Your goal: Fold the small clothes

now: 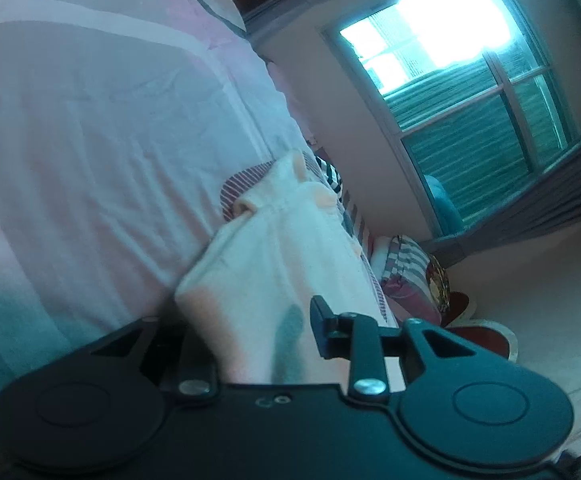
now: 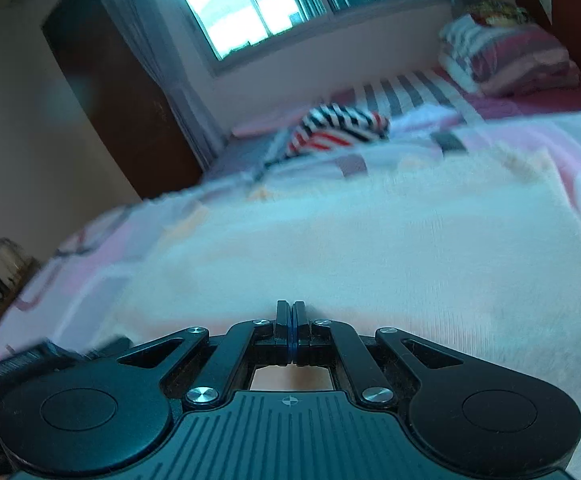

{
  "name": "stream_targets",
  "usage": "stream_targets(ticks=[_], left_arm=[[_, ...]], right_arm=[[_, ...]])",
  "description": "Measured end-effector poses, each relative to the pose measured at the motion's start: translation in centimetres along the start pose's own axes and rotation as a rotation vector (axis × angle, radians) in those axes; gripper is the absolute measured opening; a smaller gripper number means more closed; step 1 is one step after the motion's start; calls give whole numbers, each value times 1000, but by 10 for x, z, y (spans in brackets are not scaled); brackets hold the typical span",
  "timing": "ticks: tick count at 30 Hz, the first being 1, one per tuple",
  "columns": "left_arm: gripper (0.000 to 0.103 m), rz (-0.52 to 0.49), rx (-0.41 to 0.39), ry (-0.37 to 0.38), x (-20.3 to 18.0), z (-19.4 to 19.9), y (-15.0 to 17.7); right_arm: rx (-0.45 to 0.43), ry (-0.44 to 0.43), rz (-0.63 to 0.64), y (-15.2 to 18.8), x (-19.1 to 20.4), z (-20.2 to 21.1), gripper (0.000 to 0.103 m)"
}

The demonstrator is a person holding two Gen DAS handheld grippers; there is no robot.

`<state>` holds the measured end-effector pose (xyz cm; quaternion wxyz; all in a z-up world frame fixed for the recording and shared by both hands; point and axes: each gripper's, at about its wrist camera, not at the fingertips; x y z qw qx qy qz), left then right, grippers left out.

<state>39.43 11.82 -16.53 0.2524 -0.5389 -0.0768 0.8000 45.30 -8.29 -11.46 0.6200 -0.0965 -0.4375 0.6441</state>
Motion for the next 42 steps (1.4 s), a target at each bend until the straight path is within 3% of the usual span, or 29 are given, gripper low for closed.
stream_targets(ticks=[2,3,4,7,9,11,13,16,20,22,26,32,34,35,37,38,39,41,42], left_arm=[[24,2,4,-14,-2,-4,0],[12,-26,14,-35,-5,-7,-1],[9,-65,26,-54,-6,-8,0],[6,-49,38,-30,0,-7,-5],[6,-94,30,-25,-7,-3,-7],[8,-162,56,-71,-9,-11,-5],[7,-145,61,-60,-8,-11,-8],[6,-242,43,-42,-33,-3,-7],[6,-522,76,-68,-94,-3,9],[6,-710,108,-130,-130,-11,27],[6,-947,183,-95,-186,-22,71],[6,-1124,322,-43,-221,-51,157],[14,-1154,432,-31,-220,-69,185],[26,-1163,523,-38,-216,-79,201],[42,-1190,523,-22,-212,-70,212],[60,-1180,531,19,-211,-59,208],[61,-1147,529,52,-211,-51,199],[62,-1094,477,102,-210,-34,171],[62,-1081,439,97,-210,-32,159]], right_arm=[[1,0,4,5,-3,-5,0],[-2,3,15,6,-2,-5,0],[-2,7,23,7,-2,-6,0],[1,-10,-12,9,-9,-7,0],[-2,-17,-26,10,-12,-7,0],[-1,-14,-25,11,-11,-5,0],[0,-15,-37,11,-12,-4,0],[-3,-23,-46,10,-13,-4,0],[-35,-22,-106,4,-20,10,0],[-92,-24,-177,0,-37,29,0],[-189,4,-299,-4,-84,73,0],[-263,53,-403,-3,-144,132,0],[-277,56,-427,-1,-159,146,0],[-278,48,-436,0,-166,151,0],[-257,11,-449,-1,-174,156,12],[-247,-8,-442,-2,-175,159,47],[-245,-23,-423,-5,-173,161,74],[-274,-56,-370,-9,-164,164,73],[-257,-82,-350,-13,-159,161,62]])
Point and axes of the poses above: each gripper's, at about its wrist camera, not at the fingertips, and z roughly against the way its jaws point, x to its left, y to its underside, and after that the axes turned 3 degrees about y, right-handed
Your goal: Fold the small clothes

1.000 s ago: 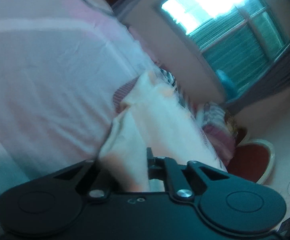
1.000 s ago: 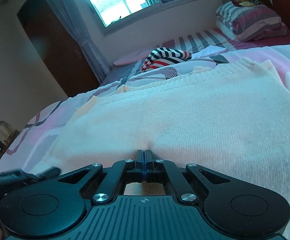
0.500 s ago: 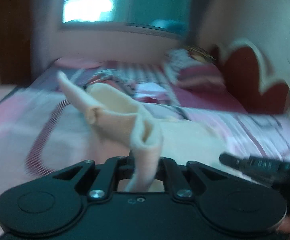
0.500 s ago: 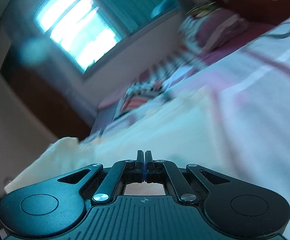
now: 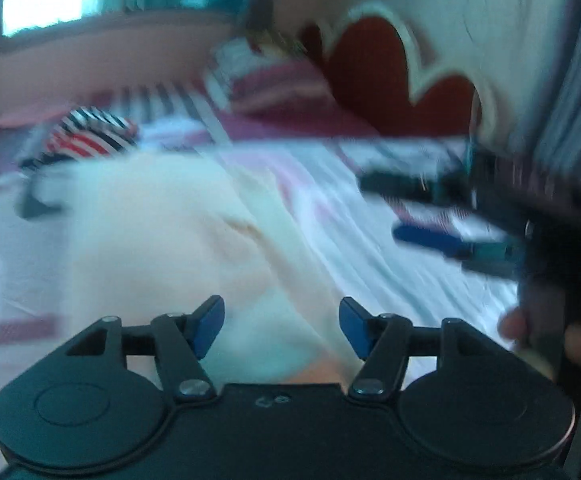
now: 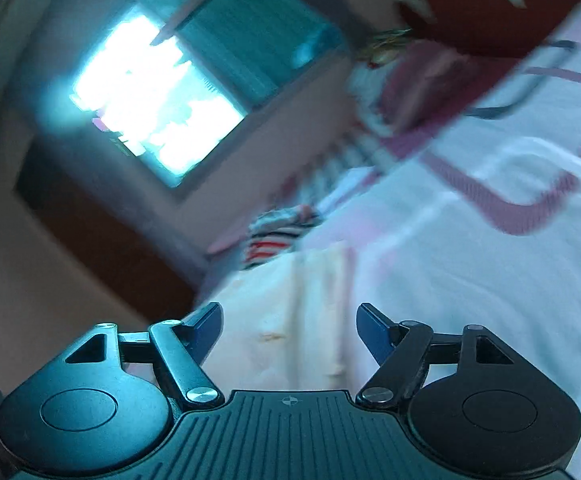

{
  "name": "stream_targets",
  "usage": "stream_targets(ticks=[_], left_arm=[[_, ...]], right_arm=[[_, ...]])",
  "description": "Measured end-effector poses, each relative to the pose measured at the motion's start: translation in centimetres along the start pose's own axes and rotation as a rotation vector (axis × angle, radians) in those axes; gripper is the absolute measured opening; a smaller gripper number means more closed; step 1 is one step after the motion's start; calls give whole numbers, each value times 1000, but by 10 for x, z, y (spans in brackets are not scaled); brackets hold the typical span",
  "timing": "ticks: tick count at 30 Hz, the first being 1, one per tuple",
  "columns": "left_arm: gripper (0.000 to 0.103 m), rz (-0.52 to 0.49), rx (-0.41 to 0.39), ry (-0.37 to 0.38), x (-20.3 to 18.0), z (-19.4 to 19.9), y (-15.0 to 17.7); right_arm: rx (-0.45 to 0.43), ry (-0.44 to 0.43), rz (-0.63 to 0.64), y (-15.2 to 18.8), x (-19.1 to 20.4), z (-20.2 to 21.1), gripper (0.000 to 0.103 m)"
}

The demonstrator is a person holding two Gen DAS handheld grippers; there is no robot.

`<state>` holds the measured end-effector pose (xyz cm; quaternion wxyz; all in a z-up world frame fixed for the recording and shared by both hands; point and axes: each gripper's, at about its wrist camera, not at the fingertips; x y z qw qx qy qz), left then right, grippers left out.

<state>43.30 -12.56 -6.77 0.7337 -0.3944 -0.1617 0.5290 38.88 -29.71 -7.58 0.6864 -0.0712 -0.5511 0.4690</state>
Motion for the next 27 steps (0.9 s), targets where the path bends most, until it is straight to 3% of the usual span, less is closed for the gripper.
stream_targets(ticks=[2,4,9,16,20,27], left_arm=[[63,60,-88,-73,29,14,-4],[63,125,-124,-154,58,14,-9],[61,203,-49,-229,106,-14,-14],[62,355,-10,-130,137,-15,9],[64,338,-8,-118,143,-23,7],[66,407,-9,-40,160,-27,12]], right_arm=[[42,-22,32,-1,12,-14,47],[84,-40,65,0,21,-32,47],[203,-8,81,10,26,-85,47],[291,14,93,14,20,-117,47],[332,-46,97,13,26,-128,47],[350,-1,91,15,25,-145,47]])
Point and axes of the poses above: each gripper's, at about its wrist camera, not at the fingertips, and z roughly against the way its jaws point, x to its left, y to its underside, and after that the axes turned 3 degrees about y, right-handed
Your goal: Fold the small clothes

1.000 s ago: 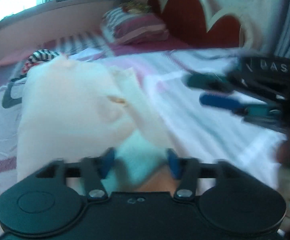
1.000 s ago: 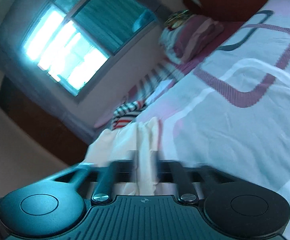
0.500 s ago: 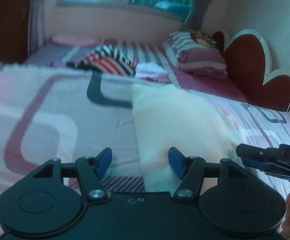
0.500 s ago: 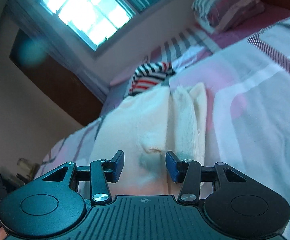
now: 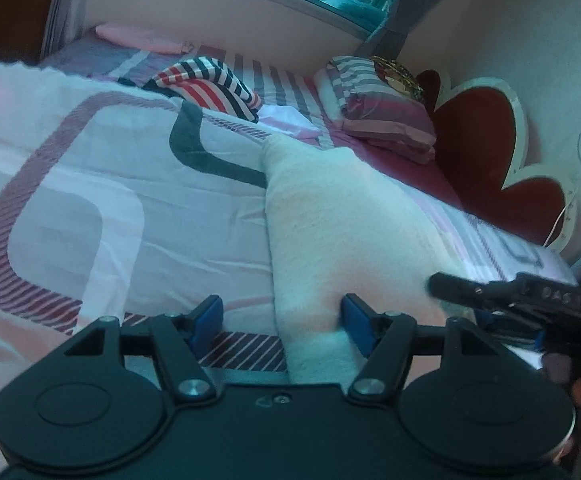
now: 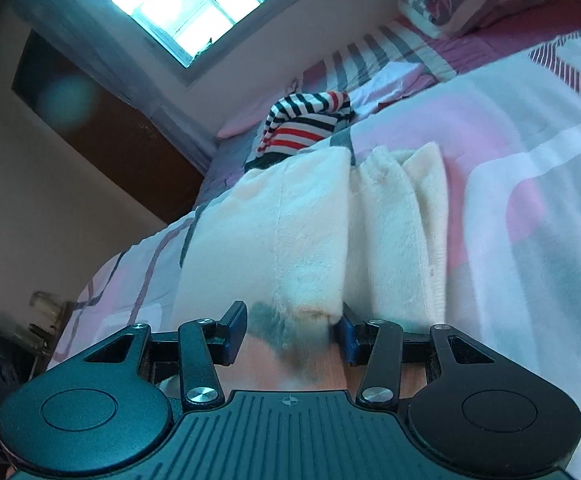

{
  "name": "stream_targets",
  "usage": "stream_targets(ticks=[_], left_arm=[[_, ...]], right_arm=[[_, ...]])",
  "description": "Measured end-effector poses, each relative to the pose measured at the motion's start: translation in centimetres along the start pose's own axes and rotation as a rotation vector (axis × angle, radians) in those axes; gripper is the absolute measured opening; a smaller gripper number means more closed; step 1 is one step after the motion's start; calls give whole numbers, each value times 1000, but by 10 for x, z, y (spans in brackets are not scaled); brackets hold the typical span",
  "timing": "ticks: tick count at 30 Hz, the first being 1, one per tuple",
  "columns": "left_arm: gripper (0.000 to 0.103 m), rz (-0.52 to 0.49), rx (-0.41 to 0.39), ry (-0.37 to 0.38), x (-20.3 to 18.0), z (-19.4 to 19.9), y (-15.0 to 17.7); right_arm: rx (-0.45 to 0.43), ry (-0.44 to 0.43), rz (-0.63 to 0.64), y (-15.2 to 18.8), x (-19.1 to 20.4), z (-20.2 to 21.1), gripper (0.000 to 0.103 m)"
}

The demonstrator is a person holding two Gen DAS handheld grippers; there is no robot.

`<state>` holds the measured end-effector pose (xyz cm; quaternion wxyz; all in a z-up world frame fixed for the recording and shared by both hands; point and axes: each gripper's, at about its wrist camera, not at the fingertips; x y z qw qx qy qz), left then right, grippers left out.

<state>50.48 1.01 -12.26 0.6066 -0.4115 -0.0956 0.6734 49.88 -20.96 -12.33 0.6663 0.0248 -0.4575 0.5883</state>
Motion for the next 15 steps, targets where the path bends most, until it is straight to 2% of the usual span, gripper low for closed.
stream_targets(ticks=[3,4,5,7,10,15], left_arm=[[66,9,7,11,3,-3,-1],[66,2,7,8,2,-3,-1],[66,-2,10,7,1,-4,-1],[65,-19,13,0,-4,-2,-4],[59,-73,-21,-2,-14,5,-11],[56,-101,-3,21,-26,-2,-20]], right_arm=[[17,1,31,-3,8,-8,46],[24,-4,44,-5,10,-9,38],[36,-2,65,-4,14,-11,16],[35,29,118,-2,23,-14,16],[-25,95,248,6,44,-5,15],[-94,116,277,13,49,32,15]])
Point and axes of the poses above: each gripper's, at about its wrist camera, not at the fingertips, and z roughly against the way its jaws point, x to its left, y to its underside, and after that the axes turned 3 degrees about y, right-handed
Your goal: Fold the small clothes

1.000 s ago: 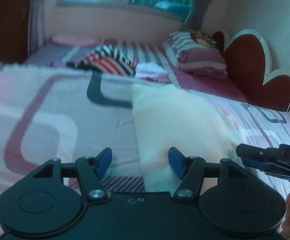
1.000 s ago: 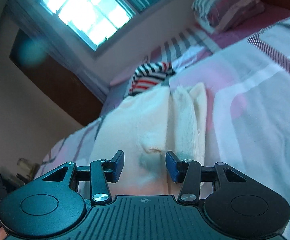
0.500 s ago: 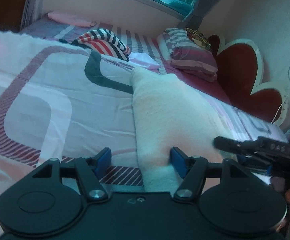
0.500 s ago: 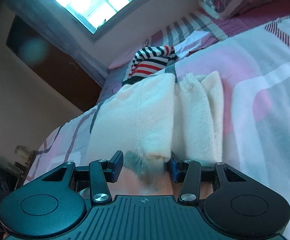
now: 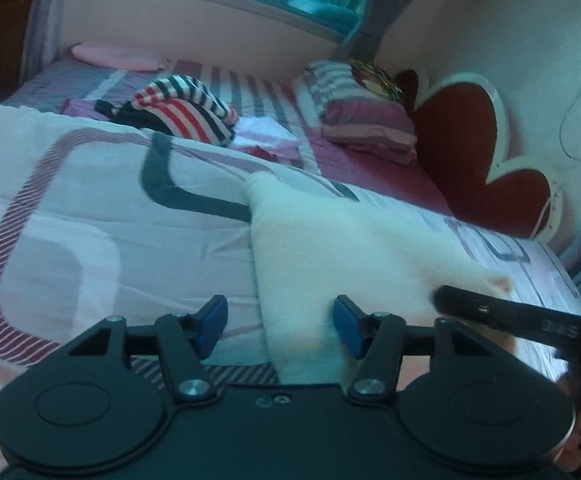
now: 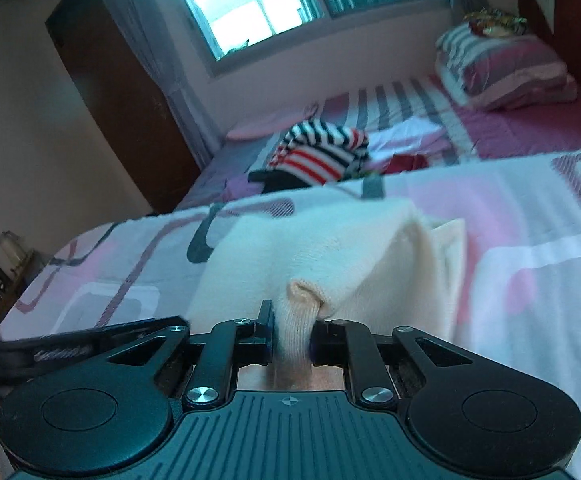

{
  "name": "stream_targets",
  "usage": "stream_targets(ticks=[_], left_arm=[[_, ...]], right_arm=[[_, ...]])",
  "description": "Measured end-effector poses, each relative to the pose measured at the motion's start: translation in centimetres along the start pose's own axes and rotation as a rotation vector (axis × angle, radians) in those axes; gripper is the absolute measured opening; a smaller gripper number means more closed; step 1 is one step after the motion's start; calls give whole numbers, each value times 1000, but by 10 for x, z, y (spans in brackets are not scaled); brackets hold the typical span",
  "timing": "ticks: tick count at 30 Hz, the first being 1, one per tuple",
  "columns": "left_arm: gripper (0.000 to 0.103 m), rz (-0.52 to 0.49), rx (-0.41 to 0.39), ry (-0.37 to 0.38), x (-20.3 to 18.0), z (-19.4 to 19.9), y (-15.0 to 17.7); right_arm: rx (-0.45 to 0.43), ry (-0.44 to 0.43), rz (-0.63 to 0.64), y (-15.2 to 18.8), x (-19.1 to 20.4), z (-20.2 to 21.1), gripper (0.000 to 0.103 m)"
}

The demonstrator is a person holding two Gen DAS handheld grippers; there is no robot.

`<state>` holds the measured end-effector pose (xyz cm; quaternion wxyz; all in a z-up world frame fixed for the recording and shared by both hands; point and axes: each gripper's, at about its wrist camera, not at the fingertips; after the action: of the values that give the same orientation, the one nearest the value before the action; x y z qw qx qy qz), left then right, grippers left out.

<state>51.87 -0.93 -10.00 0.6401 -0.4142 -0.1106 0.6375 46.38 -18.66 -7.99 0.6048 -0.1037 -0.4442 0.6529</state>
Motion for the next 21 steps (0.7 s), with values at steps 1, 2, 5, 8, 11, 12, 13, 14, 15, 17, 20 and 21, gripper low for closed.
stream_targets(ticks=[1,2,5,8,11,12,13,14,15,17,20,21], left_arm=[[57,-10,18,3,-3,-5,0],[57,-15,41,7,-5,-12,1],[58,-29,72,-8,-13,-25,7],[58,-45,80,-11,-18,-26,7],[62,-56,100,-11,-18,-28,8],[63,-59,104,-12,-17,-29,9],[65,-60,104,-16,-17,-29,9],[69,-63,102,-22,-16,-29,10],[70,-66,101,-26,-16,-29,12],[65,-59,103,-9,-18,-21,12],[63,-144,95,-34,-27,-1,26],[63,-148,109,-35,-26,2,34]], right_arm=[[-4,3,-6,3,-3,5,15],[5,13,-19,7,-8,6,15],[83,40,-95,21,-31,-9,15],[68,-23,-202,25,-53,-6,15],[65,-24,-209,26,-58,-3,14],[67,-24,-211,26,-60,-2,14],[68,-28,-222,26,-61,-2,14],[68,-31,-232,24,-61,-1,14],[69,-35,-236,24,-63,1,14],[70,-28,-225,24,-60,5,15],[44,67,-101,22,-38,17,23],[42,101,-57,25,-32,22,23]])
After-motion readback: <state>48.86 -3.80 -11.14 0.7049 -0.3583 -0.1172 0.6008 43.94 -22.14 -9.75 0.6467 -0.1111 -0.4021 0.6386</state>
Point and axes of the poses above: each gripper's, at about its wrist camera, not at the fingertips, and z roughly against the way its jaws point, x to its left, y to its underside, and after that the axes turned 3 degrees about y, right-handed
